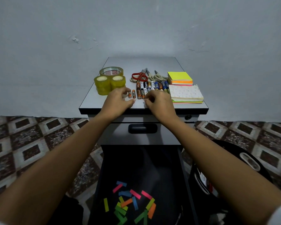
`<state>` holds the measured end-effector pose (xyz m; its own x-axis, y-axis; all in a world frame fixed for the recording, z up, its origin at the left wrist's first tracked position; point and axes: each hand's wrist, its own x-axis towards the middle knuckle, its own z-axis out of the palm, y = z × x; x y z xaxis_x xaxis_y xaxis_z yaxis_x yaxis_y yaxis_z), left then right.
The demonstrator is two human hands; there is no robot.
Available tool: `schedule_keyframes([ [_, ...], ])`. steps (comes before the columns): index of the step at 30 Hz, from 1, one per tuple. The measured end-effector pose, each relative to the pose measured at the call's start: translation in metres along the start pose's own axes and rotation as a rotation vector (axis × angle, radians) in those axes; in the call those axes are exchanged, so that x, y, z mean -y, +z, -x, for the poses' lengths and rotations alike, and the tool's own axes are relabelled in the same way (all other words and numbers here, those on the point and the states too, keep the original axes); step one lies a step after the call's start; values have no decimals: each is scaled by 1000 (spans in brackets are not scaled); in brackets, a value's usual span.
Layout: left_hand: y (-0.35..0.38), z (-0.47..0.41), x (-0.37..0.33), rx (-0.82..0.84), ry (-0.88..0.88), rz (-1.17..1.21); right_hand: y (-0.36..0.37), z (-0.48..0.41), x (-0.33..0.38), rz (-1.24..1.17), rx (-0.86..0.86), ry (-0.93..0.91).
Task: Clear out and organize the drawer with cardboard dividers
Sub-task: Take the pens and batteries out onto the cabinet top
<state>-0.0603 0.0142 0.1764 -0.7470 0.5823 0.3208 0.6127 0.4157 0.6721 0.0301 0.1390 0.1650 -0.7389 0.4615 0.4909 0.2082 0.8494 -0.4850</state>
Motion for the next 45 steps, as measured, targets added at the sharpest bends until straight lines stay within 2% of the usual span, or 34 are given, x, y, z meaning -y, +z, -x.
schedule_keyframes([
  [4,-2,22,-1,-81,116,-47,-12,13,3,-52,-5,-32],
  [7,4,49,3,-93,287,-39,-25,34,4,-120,8,-54],
  [9,14,68,11,-18,305,-37,-27,53,-1,-115,63,-66],
  [12,35,94,24,141,239,0,-20,85,-18,-123,187,-48],
  [17,80,127,58,428,92,-29,5,133,-62,-79,471,17],
  [21,116,144,81,634,0,-55,29,165,-95,-41,855,74],
  [25,141,158,101,806,-97,-75,50,186,-115,17,1153,62],
  [32,171,167,119,911,-122,-110,82,204,-127,234,1513,-124],
  [39,181,169,125,958,-120,-83,89,223,-138,379,1600,-205],
  [45,178,172,129,965,-110,-95,89,241,-139,556,1589,-506],
])
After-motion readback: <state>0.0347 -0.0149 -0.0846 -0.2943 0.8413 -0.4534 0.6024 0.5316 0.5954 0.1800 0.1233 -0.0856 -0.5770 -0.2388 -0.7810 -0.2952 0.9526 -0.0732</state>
